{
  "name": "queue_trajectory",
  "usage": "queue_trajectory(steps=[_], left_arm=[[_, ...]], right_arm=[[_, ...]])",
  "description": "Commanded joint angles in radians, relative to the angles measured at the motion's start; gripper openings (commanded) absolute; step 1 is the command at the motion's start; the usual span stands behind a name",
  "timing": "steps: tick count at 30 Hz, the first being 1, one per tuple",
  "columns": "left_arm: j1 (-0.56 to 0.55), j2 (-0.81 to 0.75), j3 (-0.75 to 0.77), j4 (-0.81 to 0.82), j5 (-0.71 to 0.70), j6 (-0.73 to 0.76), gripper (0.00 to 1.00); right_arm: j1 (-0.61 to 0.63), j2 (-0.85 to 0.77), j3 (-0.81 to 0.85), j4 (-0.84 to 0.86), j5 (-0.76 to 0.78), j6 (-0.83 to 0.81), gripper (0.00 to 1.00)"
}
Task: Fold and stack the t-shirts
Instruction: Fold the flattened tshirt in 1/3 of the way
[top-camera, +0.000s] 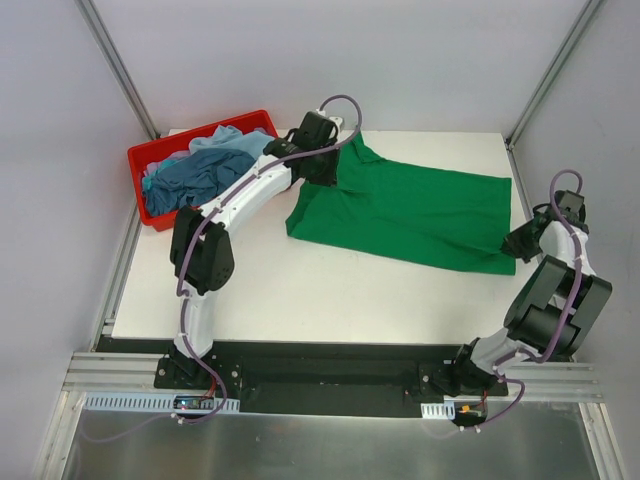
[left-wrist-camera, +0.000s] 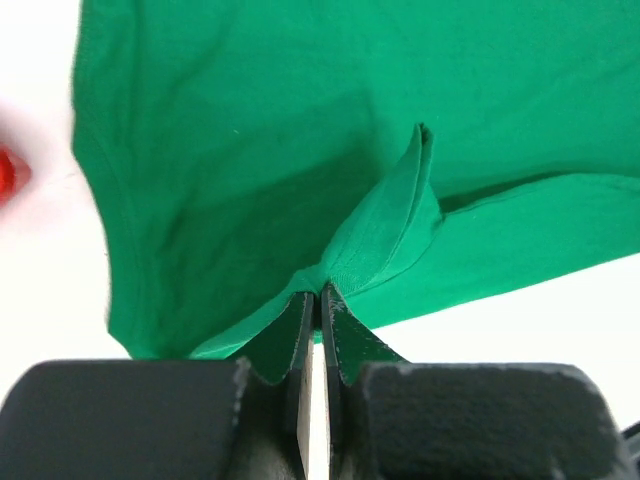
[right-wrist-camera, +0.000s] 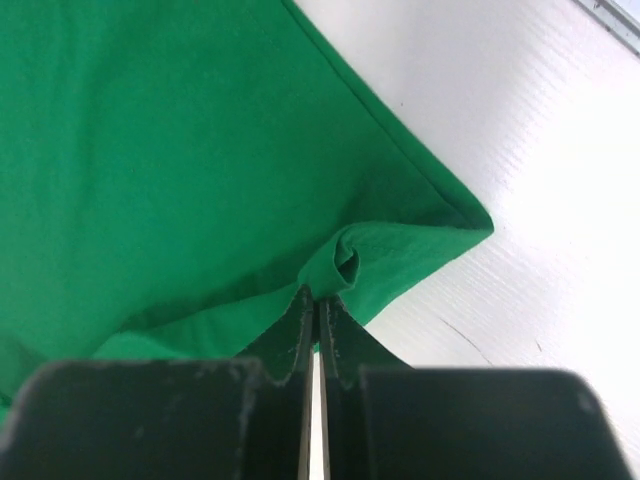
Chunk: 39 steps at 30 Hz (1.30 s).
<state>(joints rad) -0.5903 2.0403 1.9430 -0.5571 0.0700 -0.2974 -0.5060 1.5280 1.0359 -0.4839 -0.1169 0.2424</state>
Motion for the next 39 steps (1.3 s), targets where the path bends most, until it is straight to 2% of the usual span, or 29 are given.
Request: queue_trajectory(steps=[1,8,12,15,18,19,20,21,22,23,24,25,26,27,33,36,39], left_arm=[[0.041,0.027,0.056,0.046,0.008,0.047,0.0],[0.069,0.077,0.045,0.129,0.066,0.078,0.0],[0.079,0.103,0.021,0.199,0.051,0.081,0.0],[0.087,0.126,0.01,0.285,0.036,0.078,0.05],[0.093,0.153,0.025,0.341,0.045,0.069,0.17],[0.096,0.161,0.039,0.342,0.05,0.066,0.2],[0.098,0.167,0.057,0.341,0.042,0.064,0.27],[0.099,0.169,0.074,0.339,0.024,0.058,0.39],[0.099,0.17,0.097,0.324,0.022,0.057,0.66],[0.098,0.166,0.123,0.292,0.03,0.058,0.87],[0.098,0.158,0.138,0.266,0.048,0.054,0.99],[0.098,0.141,0.14,0.251,0.062,0.047,0.99],[0.096,0.121,0.129,0.241,0.083,0.041,0.99],[0.093,0.094,0.104,0.237,0.1,0.032,0.99],[0.066,-0.031,-0.096,0.238,0.171,-0.012,0.99],[0.057,-0.046,-0.176,0.237,0.172,-0.043,0.99],[0.057,-0.013,-0.205,0.238,0.183,-0.06,0.99]], right_arm=[[0.004,0.037,0.065,-0.018,0.031,0.014,0.0],[0.015,0.113,0.098,0.005,0.036,0.018,0.02],[0.023,0.162,0.122,0.036,0.031,0.018,0.04],[0.03,0.192,0.153,0.042,0.057,0.018,0.05],[0.038,0.204,0.203,0.016,0.066,0.003,0.14],[0.044,0.196,0.211,0.005,0.08,-0.002,0.26],[0.052,0.184,0.217,-0.001,0.089,-0.012,0.39],[0.058,0.167,0.222,-0.01,0.1,-0.02,0.52],[0.066,0.15,0.22,-0.019,0.111,-0.028,0.63],[0.075,0.121,0.217,-0.03,0.144,-0.038,0.76],[0.083,0.104,0.211,-0.041,0.157,-0.044,0.85],[0.096,0.069,0.204,-0.053,0.174,-0.051,0.97],[0.107,0.04,0.19,-0.065,0.196,-0.054,0.99],[0.119,0.014,0.175,-0.076,0.213,-0.063,0.96],[0.179,-0.089,0.058,-0.07,0.155,-0.103,0.96],[0.219,-0.083,0.027,-0.038,0.082,-0.127,0.96],[0.26,0.001,0.05,-0.015,0.052,-0.164,0.96]])
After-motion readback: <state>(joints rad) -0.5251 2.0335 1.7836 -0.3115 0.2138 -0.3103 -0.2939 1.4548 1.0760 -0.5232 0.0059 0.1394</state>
